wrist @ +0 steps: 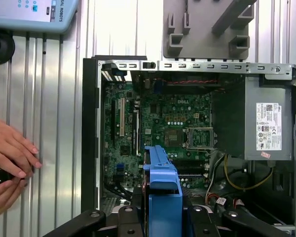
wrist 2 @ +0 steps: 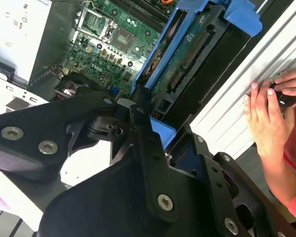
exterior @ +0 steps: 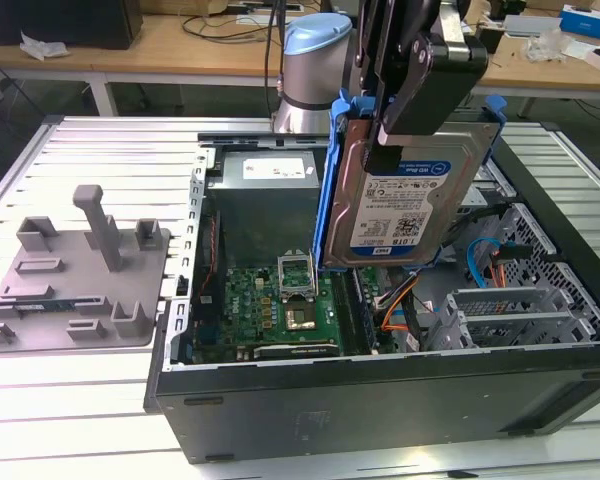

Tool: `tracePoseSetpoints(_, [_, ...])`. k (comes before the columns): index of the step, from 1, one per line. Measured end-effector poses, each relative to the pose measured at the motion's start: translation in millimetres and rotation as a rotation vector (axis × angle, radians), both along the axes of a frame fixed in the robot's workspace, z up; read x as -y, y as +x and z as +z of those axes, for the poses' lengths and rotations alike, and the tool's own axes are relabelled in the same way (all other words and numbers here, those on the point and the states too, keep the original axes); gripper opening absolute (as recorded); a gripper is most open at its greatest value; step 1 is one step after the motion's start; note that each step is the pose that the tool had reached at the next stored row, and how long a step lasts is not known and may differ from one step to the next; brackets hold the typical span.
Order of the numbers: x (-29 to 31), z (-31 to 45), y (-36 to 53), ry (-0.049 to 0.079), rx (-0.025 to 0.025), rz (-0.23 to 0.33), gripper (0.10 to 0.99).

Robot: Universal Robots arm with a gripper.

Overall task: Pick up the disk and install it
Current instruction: 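Insert the disk into the insertion slot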

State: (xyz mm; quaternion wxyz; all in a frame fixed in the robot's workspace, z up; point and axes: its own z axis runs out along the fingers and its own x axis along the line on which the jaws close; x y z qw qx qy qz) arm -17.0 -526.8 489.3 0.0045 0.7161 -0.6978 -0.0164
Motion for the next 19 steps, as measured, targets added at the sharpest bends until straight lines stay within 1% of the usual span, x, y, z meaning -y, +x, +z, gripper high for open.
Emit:
tracePoseSetpoints(4, [0.2,0.1,0.0,0.000,0.0000,0.000,0.365])
tracePoseSetpoints(8, [2.4,0.0,1.3,0.000,-0.0001,0.000,0.365])
tracePoseSetpoints(10, [5.1,0.0,4.3,0.001,0.0000,0.000,0.365])
tracePoseSetpoints(16, [8.0,0.0,8.7,0.001,0.0000,0.000,0.365])
tracePoseSetpoints(19, [9.0,0.0,13.6,0.001,0.0000,0.000,0.365])
